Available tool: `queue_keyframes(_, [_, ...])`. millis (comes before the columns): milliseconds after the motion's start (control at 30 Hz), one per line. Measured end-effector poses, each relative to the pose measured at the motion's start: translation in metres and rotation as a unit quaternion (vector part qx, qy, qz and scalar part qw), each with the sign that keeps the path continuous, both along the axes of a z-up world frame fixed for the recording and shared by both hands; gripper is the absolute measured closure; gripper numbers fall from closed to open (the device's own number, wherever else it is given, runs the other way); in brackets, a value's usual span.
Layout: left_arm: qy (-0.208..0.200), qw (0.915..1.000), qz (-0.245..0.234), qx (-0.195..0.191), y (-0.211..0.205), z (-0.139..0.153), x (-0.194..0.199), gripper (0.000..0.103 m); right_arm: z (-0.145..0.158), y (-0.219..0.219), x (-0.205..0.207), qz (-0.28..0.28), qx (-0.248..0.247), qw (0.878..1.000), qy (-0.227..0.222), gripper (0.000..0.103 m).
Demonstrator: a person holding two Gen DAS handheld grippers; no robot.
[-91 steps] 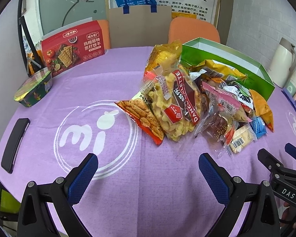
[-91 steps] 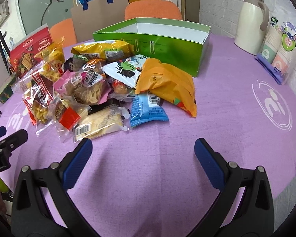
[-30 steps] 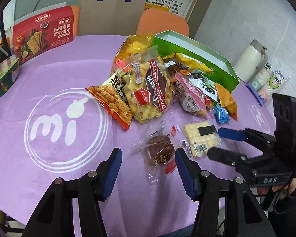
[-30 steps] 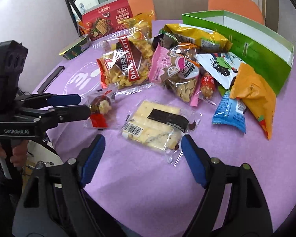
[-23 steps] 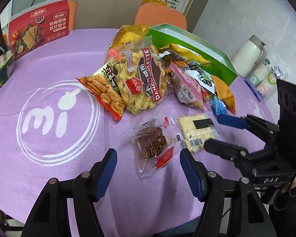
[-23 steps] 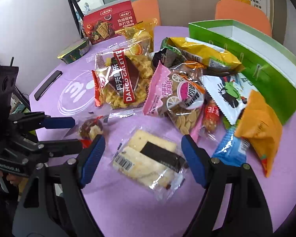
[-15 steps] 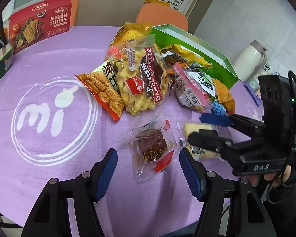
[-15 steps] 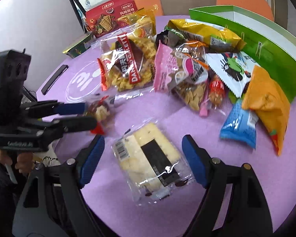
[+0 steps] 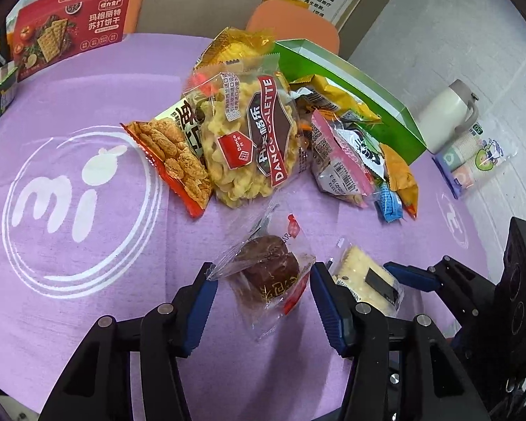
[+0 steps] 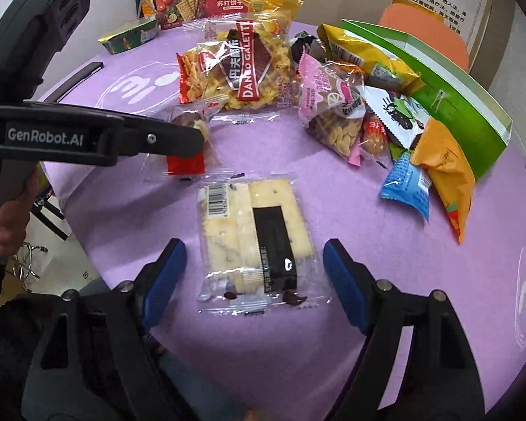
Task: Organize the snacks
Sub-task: 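Carry both packs into the green box and open both tools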
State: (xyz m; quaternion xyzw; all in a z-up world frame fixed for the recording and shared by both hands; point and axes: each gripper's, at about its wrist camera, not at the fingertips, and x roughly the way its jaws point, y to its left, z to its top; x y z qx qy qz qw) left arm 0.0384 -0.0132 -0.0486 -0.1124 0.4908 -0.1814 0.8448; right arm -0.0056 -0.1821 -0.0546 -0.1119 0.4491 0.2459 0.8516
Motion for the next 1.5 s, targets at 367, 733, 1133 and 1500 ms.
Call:
queue_keyframes(367, [-0.034, 0.9992, -0.006, 0.021, -0.004, 0.006, -0.002, 0.058, 0.031, -0.015, -0.01, -0.036, 0.039, 0.998, -0.039, 0.042])
queue_keyframes(733, [-0.117, 0.9926, -0.033, -0.01, -0.002, 0.079, -0.007, 0.059, 0.095, -0.067, 0.013, -0.12, 0.092, 0.981, -0.124, 0.042])
queue_keyframes(1133, [-0.137, 0.9871, -0.073, -0.039, -0.08, 0.136, 0.098, 0.059, 0.103, -0.142, 0.106, -0.237, 0.094, 0.957, -0.142, 0.042])
queue_keyframes(1500, [-0.078, 0.9932, -0.085, -0.011, -0.162, 0.101, 0.198, 0.059, 0.068, -0.164, 0.18, -0.253, 0.072, 0.96, -0.096, 0.042])
